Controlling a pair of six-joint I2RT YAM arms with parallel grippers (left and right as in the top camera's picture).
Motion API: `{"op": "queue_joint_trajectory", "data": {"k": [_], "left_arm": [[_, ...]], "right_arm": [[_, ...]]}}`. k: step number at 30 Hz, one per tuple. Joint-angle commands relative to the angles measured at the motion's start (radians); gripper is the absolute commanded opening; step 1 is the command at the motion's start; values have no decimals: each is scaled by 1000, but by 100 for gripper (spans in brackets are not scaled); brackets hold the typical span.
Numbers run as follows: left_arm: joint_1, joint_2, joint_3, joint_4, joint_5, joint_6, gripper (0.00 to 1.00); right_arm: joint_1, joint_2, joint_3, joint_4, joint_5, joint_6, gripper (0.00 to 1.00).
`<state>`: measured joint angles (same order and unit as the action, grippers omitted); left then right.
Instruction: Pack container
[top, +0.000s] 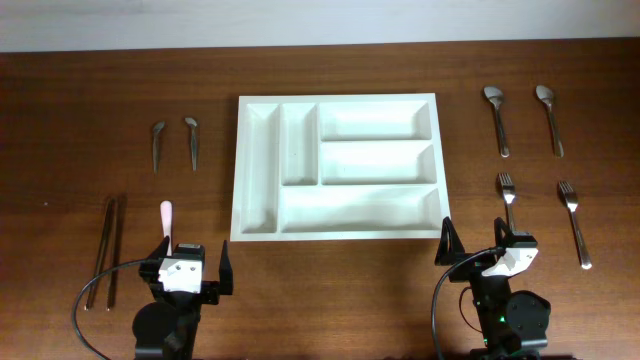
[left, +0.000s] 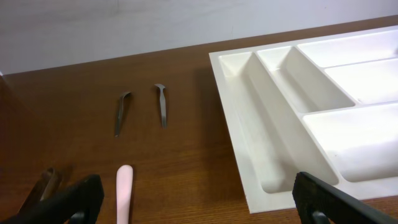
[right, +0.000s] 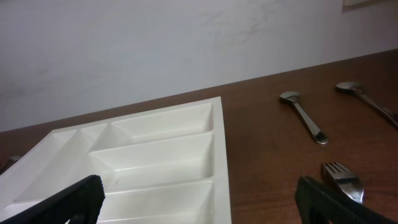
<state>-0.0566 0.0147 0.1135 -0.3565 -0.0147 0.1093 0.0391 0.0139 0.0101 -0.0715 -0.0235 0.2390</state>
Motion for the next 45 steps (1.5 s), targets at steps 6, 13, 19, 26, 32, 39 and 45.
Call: {"op": "queue_joint_trajectory", "data": {"k": [6, 13, 19, 26, 32, 39, 45], "left_arm": [[5, -10, -5, 0, -7, 13, 99], [5, -10, -5, 0, -7, 13, 99], [5, -10, -5, 0, -7, 13, 99], [5, -10, -5, 0, -7, 13, 99], [5, -10, -5, 0, -7, 13, 99], [5, -10, -5, 0, -7, 13, 99], [5, -10, -5, 0, -7, 13, 99]], "right_arm": [[6, -11, -5, 8, 9, 3, 99], [6, -11, -5, 2, -44, 18, 99], [6, -10, 56, 13, -193, 32, 99], [6, 80, 400, -262, -92, -105, 99], [6, 396, 849, -665, -7, -158, 99], [5, 962, 1455, -1168, -10, -342, 99], [6, 1386, 1955, -1446, -10, -381, 99]]}}
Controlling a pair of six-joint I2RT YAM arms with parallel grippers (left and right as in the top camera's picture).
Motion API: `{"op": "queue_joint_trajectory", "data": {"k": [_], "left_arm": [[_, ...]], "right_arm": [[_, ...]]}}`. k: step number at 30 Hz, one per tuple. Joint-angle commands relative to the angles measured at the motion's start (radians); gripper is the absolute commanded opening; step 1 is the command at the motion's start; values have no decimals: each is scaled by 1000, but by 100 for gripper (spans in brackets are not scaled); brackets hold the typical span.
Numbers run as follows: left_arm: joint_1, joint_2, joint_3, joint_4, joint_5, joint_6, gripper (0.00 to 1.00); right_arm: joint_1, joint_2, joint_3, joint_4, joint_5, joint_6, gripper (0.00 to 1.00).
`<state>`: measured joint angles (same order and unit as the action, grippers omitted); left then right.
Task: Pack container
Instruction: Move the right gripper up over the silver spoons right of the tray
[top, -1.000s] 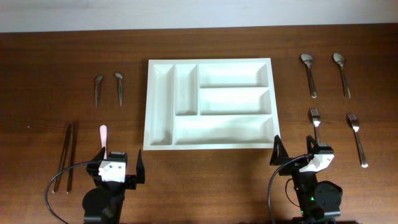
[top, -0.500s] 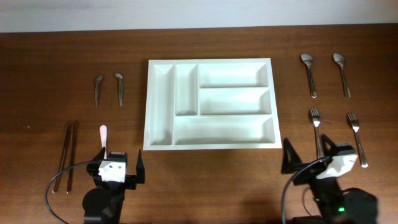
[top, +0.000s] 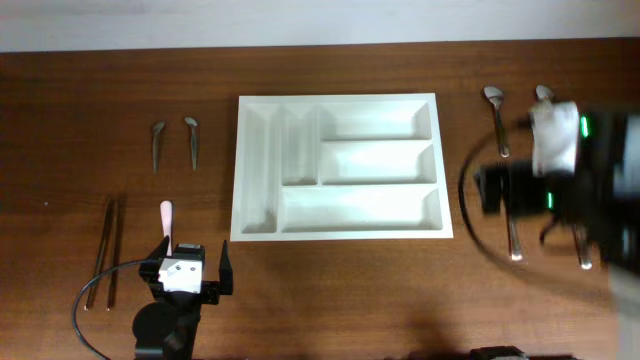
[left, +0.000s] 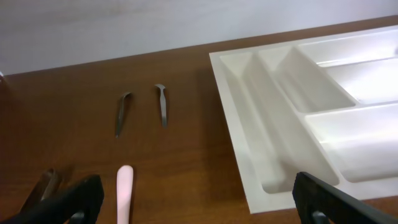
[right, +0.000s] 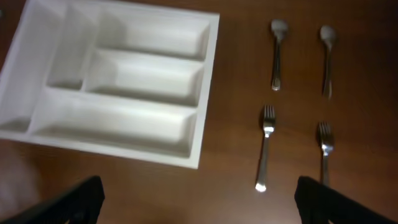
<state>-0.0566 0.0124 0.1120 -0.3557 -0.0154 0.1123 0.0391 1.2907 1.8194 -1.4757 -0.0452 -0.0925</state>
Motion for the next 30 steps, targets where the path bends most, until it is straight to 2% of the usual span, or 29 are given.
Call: {"op": "queue_joint_trajectory", "data": {"k": [1, 4, 8, 16, 22, 30], "left_arm": [[5, -7, -4, -1, -6, 10, 99], [5, -7, -4, -1, -6, 10, 99], [5, -7, -4, -1, -6, 10, 99], [5, -7, -4, -1, -6, 10, 99], [5, -7, -4, -1, -6, 10, 99], [5, -7, -4, -1, -6, 10, 99]], "right_arm": [[6, 172, 220, -75, 11, -49, 98], [5, 295, 343, -110, 5, -50, 99], [-21, 412, 373, -52, 0, -82, 99], [-272, 695, 373, -24, -110, -51, 99], [-356, 792, 372, -11, -102, -49, 99], [-349, 806, 369, 56, -105, -80, 99]]}}
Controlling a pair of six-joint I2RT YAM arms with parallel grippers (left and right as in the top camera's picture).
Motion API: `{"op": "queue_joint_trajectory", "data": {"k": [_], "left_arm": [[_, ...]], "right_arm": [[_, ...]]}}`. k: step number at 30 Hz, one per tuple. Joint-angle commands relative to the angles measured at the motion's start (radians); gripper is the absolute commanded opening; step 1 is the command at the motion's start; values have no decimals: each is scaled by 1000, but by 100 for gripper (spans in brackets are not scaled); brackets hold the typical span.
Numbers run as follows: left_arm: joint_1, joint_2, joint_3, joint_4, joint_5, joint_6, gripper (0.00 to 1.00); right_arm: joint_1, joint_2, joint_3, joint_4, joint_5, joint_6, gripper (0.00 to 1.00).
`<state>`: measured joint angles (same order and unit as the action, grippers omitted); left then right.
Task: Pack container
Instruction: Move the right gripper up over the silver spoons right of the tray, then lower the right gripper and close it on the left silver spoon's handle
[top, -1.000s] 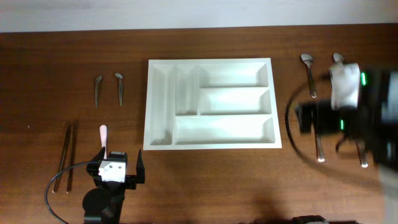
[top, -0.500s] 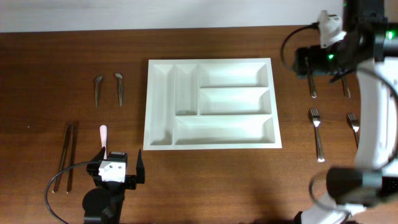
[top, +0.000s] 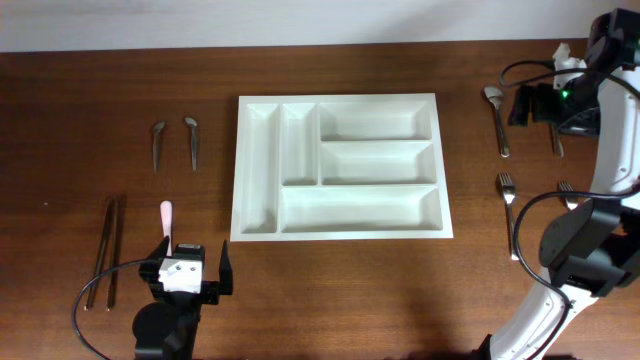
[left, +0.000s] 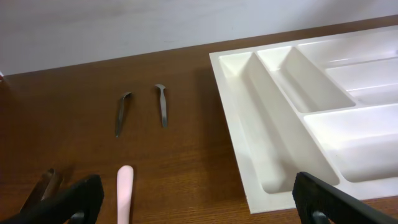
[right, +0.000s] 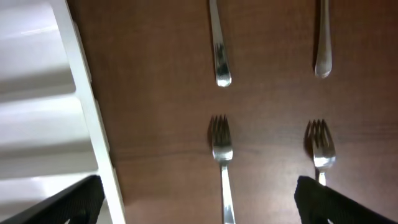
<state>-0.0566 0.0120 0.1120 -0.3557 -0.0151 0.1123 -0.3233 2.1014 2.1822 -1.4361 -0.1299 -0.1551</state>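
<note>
The white cutlery tray (top: 340, 165) lies mid-table with all its compartments bare. To its right lie two spoons (right: 217, 50) and two forks (right: 221, 149). My right gripper (top: 533, 104) hangs open high over them, looking straight down, with nothing between its fingers (right: 68, 205). To the tray's left lie two small spoons (left: 123, 112), a pink-handled utensil (left: 124, 190) and dark chopsticks (top: 105, 250). My left gripper (left: 196, 205) rests open at the front edge, the pink handle just ahead of its left finger.
The tray's right rim (right: 87, 112) shows at the left of the right wrist view. The right arm's body and cable (top: 585, 250) cover part of the forks from overhead. A pale wall (left: 124, 25) runs behind the table.
My right gripper has come closer to the table over the right-hand cutlery; its view shows only spoon handles, fork heads and the tray's rim. The left arm has not moved.
Both grippers first rested open at the table's front edge, looking across the tray. Then the right arm was up above the right side, seeing the whole tray and the spoons and forks. Now it is nearer the spoons and forks, still open. No cutlery has moved.
</note>
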Motion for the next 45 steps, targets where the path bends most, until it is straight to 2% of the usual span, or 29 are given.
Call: {"op": "queue_joint_trajectory", "data": {"k": [1, 15, 31, 38, 45], "left_arm": [[5, -7, -4, -1, -6, 10, 99], [5, -7, -4, -1, -6, 10, 99], [5, -7, -4, -1, -6, 10, 99], [5, -7, -4, -1, -6, 10, 99], [5, -7, -4, -1, -6, 10, 99]], "right_arm": [[18, 0, 6, 28, -20, -35, 99], [58, 109, 6, 245, -28, -47, 99], [107, 308, 6, 222, -16, -41, 99], [88, 320, 7, 237, 87, -85, 99], [81, 332, 7, 294, 89, -135, 99]]}}
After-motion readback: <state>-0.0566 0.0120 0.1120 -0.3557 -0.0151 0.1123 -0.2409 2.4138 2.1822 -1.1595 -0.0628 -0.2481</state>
